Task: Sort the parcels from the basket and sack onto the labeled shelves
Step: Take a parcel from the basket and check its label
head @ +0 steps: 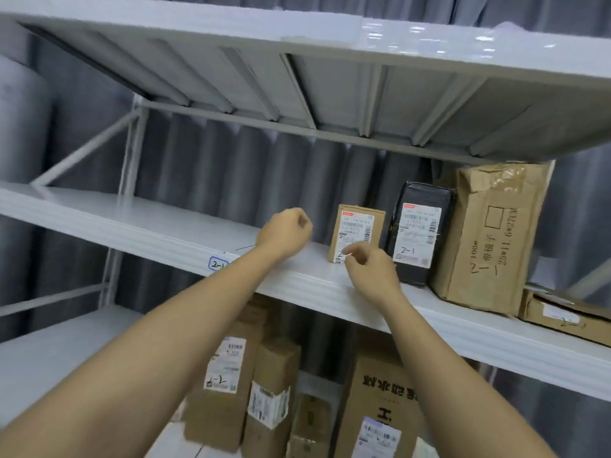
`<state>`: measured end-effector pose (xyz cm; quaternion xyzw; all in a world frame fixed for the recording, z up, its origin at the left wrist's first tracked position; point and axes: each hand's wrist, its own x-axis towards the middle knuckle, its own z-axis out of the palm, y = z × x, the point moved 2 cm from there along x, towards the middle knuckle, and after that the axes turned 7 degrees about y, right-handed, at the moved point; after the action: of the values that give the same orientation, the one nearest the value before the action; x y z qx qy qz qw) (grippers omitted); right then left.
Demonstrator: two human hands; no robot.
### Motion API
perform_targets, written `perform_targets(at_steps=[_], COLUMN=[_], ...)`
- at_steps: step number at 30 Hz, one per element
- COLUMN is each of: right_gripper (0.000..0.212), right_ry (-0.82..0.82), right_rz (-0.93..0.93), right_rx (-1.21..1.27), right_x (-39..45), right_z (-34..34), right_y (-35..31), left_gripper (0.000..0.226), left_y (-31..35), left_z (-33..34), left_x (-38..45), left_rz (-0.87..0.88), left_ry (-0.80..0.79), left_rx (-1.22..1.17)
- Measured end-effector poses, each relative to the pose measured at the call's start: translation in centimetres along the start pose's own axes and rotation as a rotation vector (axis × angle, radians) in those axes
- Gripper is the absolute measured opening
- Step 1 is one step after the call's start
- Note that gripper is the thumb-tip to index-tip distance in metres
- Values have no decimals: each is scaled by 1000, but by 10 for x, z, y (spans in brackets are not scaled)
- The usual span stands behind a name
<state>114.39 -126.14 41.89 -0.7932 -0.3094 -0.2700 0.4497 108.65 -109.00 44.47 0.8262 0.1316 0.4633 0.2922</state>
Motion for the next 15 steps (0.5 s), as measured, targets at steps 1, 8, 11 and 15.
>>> perform_targets(at_steps=[1, 8, 11, 15], right_gripper=[21, 23, 23, 21], right_ry=[-26, -201, -312, -408], right_rz=[-49, -274, -317, -364], right_rx=[16, 106, 139, 185], right_x=[-7, -73, -101, -133], right_z=[12, 107, 149, 200], right_y=[-11, -96, -133, -191], left_gripper=[17, 20, 19, 19], left_y=[-7, -75, -115, -173], left_z=[-15, -113, -154, -220], left_x=[-9, -69, -93, -122], left_rz=[7, -123, -199, -271], left_ry=[29, 166, 188, 212], left_rx=[10, 74, 94, 162])
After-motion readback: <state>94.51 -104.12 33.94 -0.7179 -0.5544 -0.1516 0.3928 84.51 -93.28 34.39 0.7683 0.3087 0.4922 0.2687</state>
